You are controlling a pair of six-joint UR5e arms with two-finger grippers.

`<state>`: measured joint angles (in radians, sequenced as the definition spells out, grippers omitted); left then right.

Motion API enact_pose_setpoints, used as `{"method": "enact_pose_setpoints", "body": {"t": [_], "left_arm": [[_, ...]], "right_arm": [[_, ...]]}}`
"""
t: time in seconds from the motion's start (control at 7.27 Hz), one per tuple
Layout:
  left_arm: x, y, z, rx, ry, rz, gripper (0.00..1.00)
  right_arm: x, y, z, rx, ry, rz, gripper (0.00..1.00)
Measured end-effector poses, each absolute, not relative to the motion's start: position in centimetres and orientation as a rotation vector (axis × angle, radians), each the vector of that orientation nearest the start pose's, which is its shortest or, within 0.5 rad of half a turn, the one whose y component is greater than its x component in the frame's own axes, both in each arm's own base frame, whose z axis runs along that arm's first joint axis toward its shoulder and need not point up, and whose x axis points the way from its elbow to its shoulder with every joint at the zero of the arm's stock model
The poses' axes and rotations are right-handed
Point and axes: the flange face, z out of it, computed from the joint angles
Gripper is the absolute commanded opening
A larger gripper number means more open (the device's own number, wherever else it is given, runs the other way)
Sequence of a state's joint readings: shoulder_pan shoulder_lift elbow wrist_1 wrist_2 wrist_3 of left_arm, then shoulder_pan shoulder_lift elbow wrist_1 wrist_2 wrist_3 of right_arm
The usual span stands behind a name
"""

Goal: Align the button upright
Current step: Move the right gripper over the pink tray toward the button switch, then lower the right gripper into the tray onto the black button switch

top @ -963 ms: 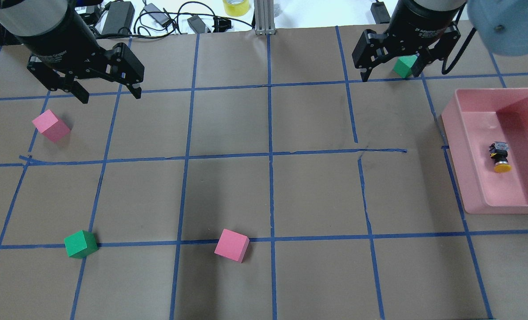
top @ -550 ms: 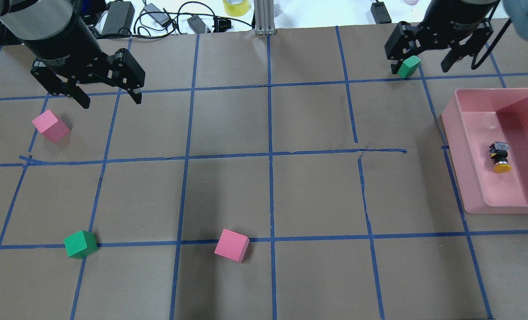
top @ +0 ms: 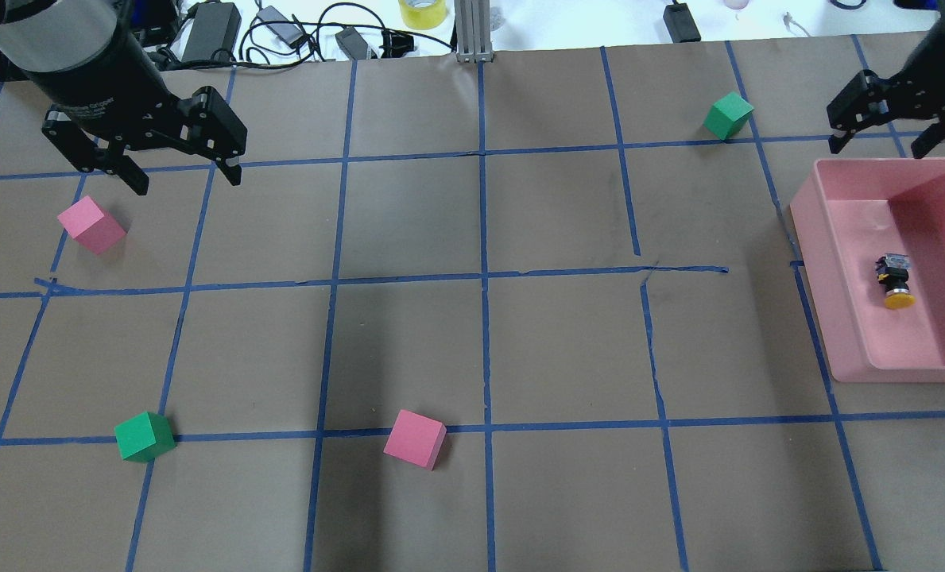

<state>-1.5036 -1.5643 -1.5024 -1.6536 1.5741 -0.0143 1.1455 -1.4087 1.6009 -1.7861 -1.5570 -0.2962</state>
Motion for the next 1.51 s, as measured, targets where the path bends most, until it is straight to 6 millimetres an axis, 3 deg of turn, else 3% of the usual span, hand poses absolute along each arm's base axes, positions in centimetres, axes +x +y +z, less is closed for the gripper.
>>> {"method": "enact_pose_setpoints", "body": {"t": [0.28,0.55,0.69,0.96,1.51], "left_arm": [[-9.4,-49.5,51.9,-0.153,3.124,0.001,1.0],[-7.6,-49.7,52.1,-0.21,3.113,-0.004,1.0],[-7.0,-50.0,51.8,-0.226,3.113,0.005,1.0],[-6.7,-49.9,51.6,-0.229,3.109,0.023,1.0],[-6.8,-49.5,51.1,-0.227,3.116,0.033,1.0]], "right_arm": [[-16.2,-54.7,34.7,0.161,3.139,-0.064,1.0],[-19.4,-52.9,29.7,0.167,3.147,-0.072,1.0],[-20.5,-52.4,28.2,0.179,3.149,-0.066,1.0],[-21.9,-52.0,26.5,0.183,3.141,-0.052,1.0],[-22.6,-52.4,25.0,0.183,3.149,-0.06,1.0]]}}
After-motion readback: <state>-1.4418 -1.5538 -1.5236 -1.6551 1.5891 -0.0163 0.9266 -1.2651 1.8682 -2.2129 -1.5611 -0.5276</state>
